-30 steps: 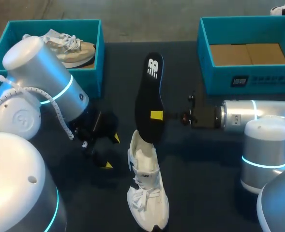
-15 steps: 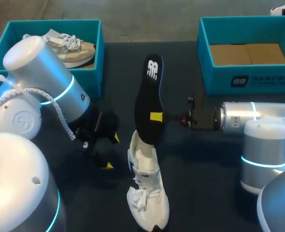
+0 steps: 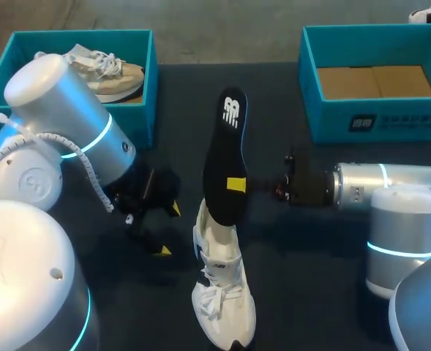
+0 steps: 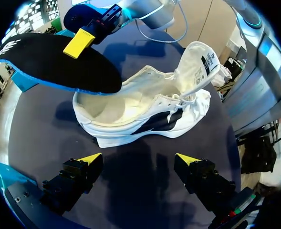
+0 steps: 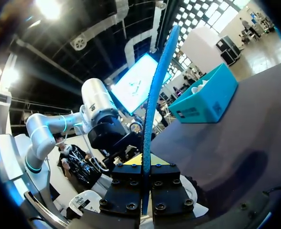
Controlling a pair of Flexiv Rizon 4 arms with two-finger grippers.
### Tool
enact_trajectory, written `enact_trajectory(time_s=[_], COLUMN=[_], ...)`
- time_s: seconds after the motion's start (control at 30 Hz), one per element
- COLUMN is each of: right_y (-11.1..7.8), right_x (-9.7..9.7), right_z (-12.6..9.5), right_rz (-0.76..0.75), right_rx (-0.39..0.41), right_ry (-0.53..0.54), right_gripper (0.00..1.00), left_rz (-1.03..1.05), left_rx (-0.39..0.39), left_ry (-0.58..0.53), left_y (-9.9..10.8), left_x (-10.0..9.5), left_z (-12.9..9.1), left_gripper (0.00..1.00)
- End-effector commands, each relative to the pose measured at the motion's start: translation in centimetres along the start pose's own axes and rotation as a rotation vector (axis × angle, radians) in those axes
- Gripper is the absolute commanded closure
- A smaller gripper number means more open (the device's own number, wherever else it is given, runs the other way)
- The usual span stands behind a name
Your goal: Take the shoe out of the shoebox, open the shoe tongue, remove and reinsert the insole, then place the shoe into the shoebox
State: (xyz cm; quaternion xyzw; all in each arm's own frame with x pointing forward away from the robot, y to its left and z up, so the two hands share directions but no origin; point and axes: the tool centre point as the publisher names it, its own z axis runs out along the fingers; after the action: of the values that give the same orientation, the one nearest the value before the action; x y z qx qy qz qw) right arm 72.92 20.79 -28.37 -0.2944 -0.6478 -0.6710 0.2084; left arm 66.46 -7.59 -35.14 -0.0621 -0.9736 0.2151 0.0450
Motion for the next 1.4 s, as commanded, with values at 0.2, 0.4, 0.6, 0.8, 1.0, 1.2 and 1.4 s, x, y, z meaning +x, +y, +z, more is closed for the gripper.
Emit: enact_trajectory(time_s=[0.2,0.4,0.6,0.8,1.0,1.2,1.4], right_y=[-0.1,-0.1,-0.1,0.0,-0.1,-0.3,-0.5], right_x=[0.1,-0.1,-0.2,-0.3,-0.4,-0.6,-0.6], right_z=[1.5,1.7,2.1,2.7,3.0,3.4,3.7], right_rz=[0.002,0.002,-0.014,-0.023,-0.028,-0.035,-0.035], right_rx=[0.025,0.024,0.023,0.040,0.049,0.057,0.062], right_ry=[-0.006,-0.001,0.003,-0.003,-0.007,-0.012,-0.018], right_gripper=[1.00,1.00,1.00,1.00,1.00,1.00,1.00], left_rz=[0.000,0.000,0.000,0.000,0.000,0.000,0.000], left_rx=[0.000,0.000,0.000,0.000,0.000,0.000,0.000], left_ry=[-0.004,-0.004,-0.004,-0.004,-0.004,-0.004,-0.004], left_y=[0.0,0.0,0.0,0.0,0.0,0.0,0.0], left_x=[0.2,0.2,0.2,0.2,0.2,0.2,0.2], left_z=[0.0,0.0,0.0,0.0,0.0,0.0,0.0], left_gripper=[0.00,0.00,0.00,0.00,0.00,0.00,0.00])
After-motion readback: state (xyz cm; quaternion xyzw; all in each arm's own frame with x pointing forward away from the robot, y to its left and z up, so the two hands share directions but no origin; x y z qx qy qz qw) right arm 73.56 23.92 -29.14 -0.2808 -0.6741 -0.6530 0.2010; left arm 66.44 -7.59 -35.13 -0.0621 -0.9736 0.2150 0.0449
